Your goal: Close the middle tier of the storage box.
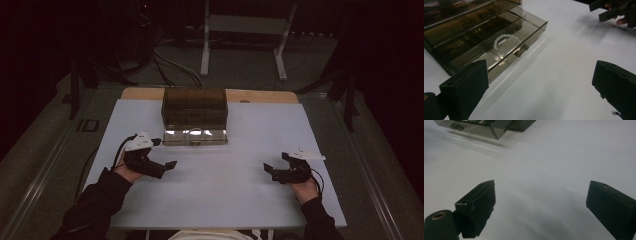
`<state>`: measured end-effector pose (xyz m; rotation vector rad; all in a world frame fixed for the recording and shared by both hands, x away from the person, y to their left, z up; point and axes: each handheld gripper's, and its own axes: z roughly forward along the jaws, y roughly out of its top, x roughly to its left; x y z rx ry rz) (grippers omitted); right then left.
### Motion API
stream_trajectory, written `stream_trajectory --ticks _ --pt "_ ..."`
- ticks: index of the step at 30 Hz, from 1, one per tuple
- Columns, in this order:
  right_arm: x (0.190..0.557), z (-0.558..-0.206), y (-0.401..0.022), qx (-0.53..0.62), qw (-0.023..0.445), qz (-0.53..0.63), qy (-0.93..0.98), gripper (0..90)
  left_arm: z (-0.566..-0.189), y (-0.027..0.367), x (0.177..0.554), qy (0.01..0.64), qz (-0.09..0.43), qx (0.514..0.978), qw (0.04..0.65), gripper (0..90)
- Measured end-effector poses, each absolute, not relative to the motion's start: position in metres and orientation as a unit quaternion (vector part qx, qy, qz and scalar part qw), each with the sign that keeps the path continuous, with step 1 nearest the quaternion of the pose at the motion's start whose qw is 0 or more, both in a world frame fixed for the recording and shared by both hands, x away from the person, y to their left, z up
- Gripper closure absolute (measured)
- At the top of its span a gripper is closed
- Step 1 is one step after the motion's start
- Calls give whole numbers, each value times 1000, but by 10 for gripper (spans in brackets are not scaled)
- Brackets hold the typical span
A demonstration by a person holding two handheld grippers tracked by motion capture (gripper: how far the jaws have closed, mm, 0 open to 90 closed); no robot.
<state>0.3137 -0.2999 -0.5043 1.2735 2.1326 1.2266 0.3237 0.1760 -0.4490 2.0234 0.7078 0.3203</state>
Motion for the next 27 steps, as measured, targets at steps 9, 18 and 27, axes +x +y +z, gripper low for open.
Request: stream_trajectory --ticks 9,18,27 --pt "313 -503 -299 447 188 436 758 83 -462 161 331 322 145 812 464 20" --pt "313 -502 -300 445 188 438 759 84 -478 156 337 341 155 806 458 20" --pt "313 -502 -300 445 188 439 758 84 -492 148 343 353 157 812 438 20"
